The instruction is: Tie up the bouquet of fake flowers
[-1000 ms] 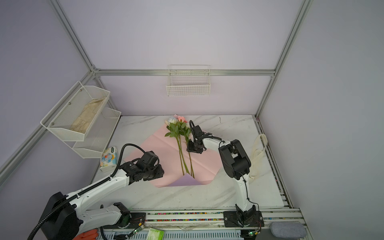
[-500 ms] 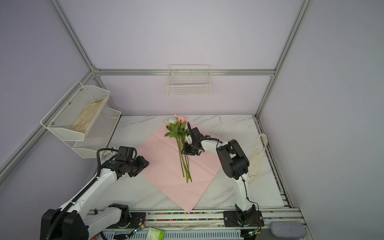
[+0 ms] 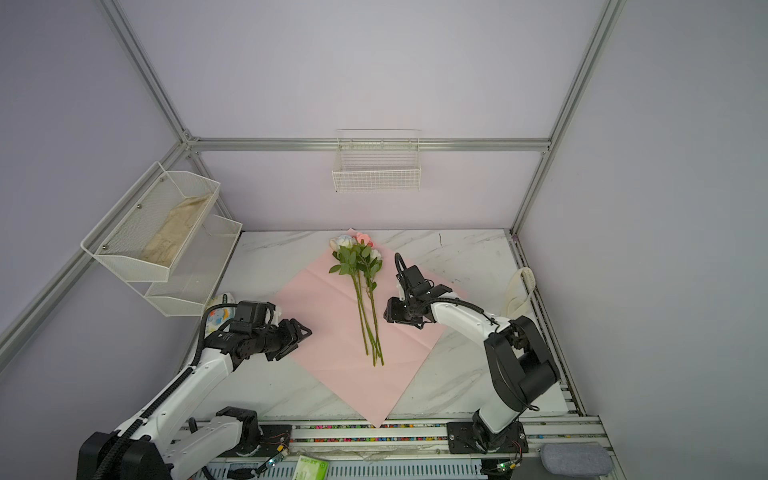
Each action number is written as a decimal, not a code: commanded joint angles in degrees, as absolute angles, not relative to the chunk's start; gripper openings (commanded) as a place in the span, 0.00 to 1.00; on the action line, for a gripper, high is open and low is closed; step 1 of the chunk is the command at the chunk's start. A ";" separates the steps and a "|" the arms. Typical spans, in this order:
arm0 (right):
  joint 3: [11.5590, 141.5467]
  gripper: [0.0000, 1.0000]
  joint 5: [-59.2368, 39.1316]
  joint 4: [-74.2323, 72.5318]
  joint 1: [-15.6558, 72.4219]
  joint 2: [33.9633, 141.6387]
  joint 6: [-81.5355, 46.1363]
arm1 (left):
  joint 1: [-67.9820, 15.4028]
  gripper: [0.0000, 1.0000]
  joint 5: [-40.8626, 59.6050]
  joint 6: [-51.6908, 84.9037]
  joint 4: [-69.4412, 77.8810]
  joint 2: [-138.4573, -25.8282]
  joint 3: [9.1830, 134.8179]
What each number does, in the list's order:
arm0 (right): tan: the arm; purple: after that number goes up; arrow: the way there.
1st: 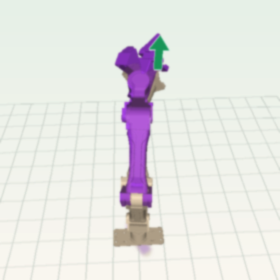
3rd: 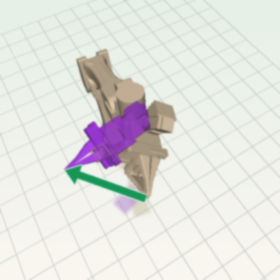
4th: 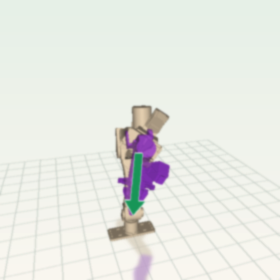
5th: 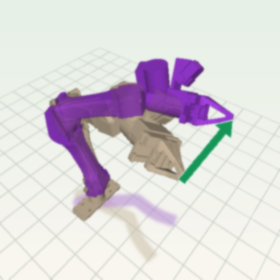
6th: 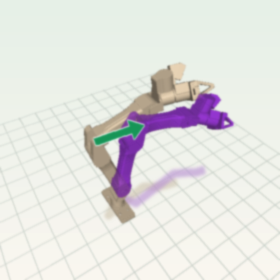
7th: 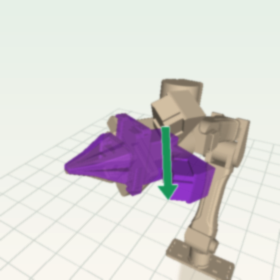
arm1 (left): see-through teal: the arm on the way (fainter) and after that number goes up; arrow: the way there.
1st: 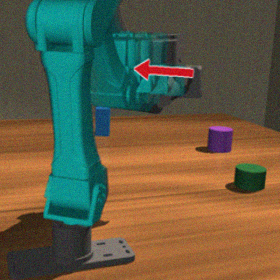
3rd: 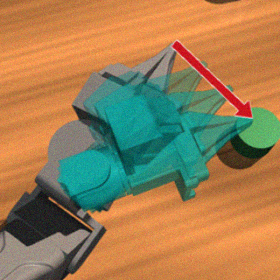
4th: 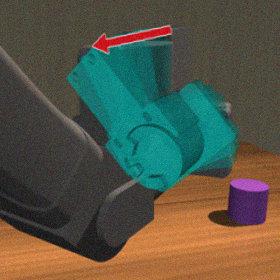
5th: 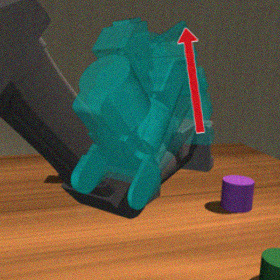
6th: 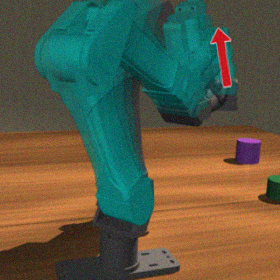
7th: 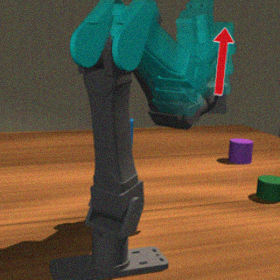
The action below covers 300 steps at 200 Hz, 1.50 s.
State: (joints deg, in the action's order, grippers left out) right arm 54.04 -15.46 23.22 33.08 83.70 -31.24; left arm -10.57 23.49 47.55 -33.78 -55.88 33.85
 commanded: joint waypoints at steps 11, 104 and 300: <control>47.01 0.51 -10.46 26.22 33.31 71.54 -39.32 | -11.91 0.66 25.14 49.28 -31.94 -51.15 29.35; 35.78 0.50 -12.02 30.72 33.31 57.75 -46.08 | -12.39 0.68 23.96 50.82 -35.97 -43.10 25.36; 19.31 0.53 -25.17 13.16 45.72 56.79 -61.92 | -12.66 0.72 25.67 49.77 -32.96 -47.30 25.75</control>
State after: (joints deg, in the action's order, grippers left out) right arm 20.56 -26.68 19.59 44.34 53.82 -58.11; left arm -12.43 24.36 51.35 -34.74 -47.00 25.91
